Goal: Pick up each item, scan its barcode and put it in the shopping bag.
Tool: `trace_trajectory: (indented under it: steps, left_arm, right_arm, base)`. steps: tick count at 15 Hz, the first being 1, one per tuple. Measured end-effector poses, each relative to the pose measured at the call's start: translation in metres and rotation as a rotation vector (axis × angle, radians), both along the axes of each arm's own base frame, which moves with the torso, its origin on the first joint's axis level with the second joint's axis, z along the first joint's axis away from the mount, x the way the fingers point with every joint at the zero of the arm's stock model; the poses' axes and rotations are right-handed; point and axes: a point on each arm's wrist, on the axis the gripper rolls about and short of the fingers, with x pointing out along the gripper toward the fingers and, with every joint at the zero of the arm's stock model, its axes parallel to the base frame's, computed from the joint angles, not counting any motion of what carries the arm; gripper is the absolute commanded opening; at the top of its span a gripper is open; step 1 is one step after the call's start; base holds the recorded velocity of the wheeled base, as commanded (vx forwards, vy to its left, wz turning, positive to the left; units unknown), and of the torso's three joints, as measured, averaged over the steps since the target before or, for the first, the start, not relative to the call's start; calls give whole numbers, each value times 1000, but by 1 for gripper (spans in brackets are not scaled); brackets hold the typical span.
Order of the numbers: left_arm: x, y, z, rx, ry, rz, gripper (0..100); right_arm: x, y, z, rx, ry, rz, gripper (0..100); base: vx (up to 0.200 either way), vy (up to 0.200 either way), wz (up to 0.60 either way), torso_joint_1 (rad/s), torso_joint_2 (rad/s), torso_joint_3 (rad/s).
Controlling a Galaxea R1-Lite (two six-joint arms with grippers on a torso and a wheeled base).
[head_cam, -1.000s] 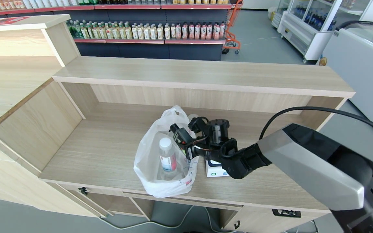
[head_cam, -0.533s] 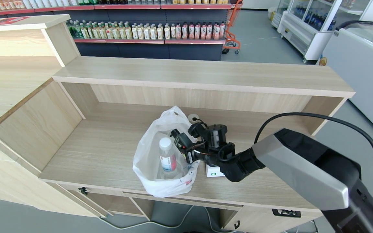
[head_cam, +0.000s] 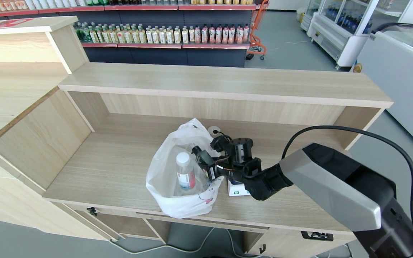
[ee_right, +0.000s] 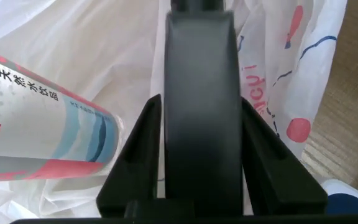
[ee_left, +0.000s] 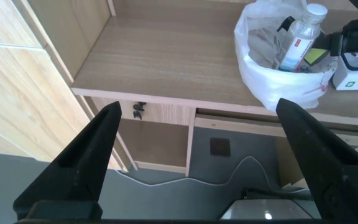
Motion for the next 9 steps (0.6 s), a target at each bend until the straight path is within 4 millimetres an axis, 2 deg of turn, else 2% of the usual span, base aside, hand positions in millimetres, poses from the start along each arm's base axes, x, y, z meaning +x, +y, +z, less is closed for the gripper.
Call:
trace_trajectory:
  steps: [3,5,7,9]
  left_arm:
    - [0,0,0,0,0,0,100]
    - [0,0,0,0,0,0,100]
    - [0,0,0,0,0,0,100]
    - [0,0,0,0,0,0,100]
  right_arm:
    - [0,-2,-1,0,7,-2,100]
    - [-1,-3,6,9,2,-4,100]
    - [-1,-12,22,21,-13,-20,100]
    - [-6,-28,48,40,-31,-45,100]
  base:
    - [0,0,0,0,0,0]
    - [0,0,0,0,0,0]
    - [0,0,0,0,0,0]
    - [0,0,0,0,0,0]
